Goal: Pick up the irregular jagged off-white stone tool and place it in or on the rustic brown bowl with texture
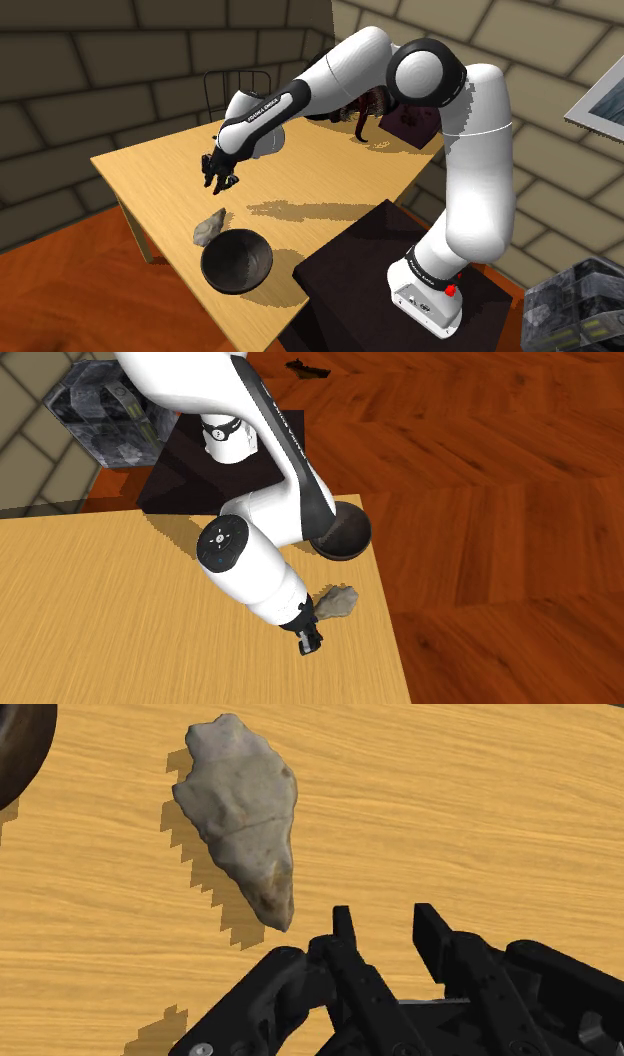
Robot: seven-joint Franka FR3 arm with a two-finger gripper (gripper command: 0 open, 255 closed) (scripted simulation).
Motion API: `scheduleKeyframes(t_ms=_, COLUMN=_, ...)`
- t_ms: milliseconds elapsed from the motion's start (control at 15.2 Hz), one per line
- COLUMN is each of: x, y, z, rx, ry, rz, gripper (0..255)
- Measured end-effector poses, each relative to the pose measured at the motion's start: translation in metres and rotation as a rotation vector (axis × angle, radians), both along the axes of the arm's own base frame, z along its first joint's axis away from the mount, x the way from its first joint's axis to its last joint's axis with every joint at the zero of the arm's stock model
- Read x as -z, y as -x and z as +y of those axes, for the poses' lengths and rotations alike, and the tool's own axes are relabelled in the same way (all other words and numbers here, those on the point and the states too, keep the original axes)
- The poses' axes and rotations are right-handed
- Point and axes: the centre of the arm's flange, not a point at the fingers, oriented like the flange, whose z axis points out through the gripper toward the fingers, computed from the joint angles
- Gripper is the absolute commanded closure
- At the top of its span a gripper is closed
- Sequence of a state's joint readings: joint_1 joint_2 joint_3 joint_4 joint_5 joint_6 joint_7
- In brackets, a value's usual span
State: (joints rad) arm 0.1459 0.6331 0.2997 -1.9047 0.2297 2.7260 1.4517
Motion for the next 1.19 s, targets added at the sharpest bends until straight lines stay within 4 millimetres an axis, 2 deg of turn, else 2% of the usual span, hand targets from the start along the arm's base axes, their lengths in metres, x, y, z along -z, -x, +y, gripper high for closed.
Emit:
scheduleKeyframes(t_ms=132, x=0.004, y=0.009, z=0.013, rx=-0.006, ry=0.049, rz=0.016, gripper=0)
scheduleKeyframes(t_ms=462, x=0.034, y=0.048, z=0.068, rx=-0.027, ry=0.239, rz=0.079, gripper=0)
scheduleKeyframes(t_ms=594, x=0.043, y=0.057, z=0.082, rx=-0.030, ry=0.293, rz=0.094, gripper=0)
scheduleKeyframes(t_ms=1056, x=0.080, y=0.060, z=0.086, rx=-0.030, ry=0.312, rz=0.099, gripper=0)
scheduleKeyframes(t_ms=1188, x=0.083, y=0.061, z=0.086, rx=-0.030, ry=0.313, rz=0.099, gripper=0)
